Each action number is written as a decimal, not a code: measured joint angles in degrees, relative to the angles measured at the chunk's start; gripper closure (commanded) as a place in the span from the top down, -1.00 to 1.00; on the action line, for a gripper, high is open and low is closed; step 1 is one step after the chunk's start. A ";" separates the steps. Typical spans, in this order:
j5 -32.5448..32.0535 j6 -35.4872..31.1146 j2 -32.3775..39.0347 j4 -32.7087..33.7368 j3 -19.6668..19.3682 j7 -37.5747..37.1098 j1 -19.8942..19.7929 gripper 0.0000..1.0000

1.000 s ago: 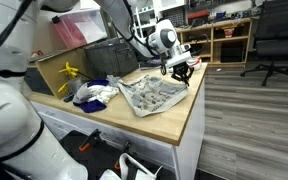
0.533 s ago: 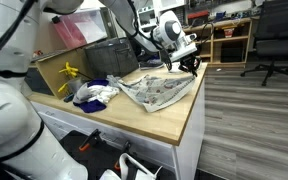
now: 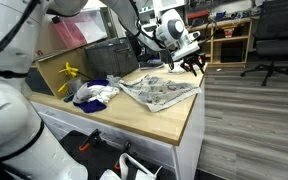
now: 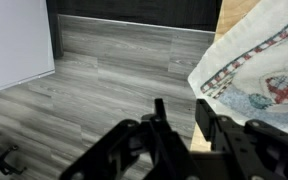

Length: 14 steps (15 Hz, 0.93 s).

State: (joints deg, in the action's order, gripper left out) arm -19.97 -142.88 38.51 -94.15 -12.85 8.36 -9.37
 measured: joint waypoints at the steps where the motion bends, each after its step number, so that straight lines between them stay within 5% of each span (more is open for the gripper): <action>1: 0.11 0.00 -0.06 -0.04 0.26 0.08 -0.03 0.57; 4: 1.10 0.44 -0.70 -0.97 1.86 1.32 -0.13 0.98; 12: 4.36 5.18 -4.20 -9.63 7.26 7.02 -0.21 1.00; 13: 4.69 5.91 -4.77 -11.02 7.84 7.47 -0.20 0.50; 14: 5.06 6.66 -5.46 -12.50 8.44 8.00 -0.17 0.47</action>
State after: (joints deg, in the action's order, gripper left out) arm -14.91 -136.22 33.05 -106.66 -4.42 16.36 -9.55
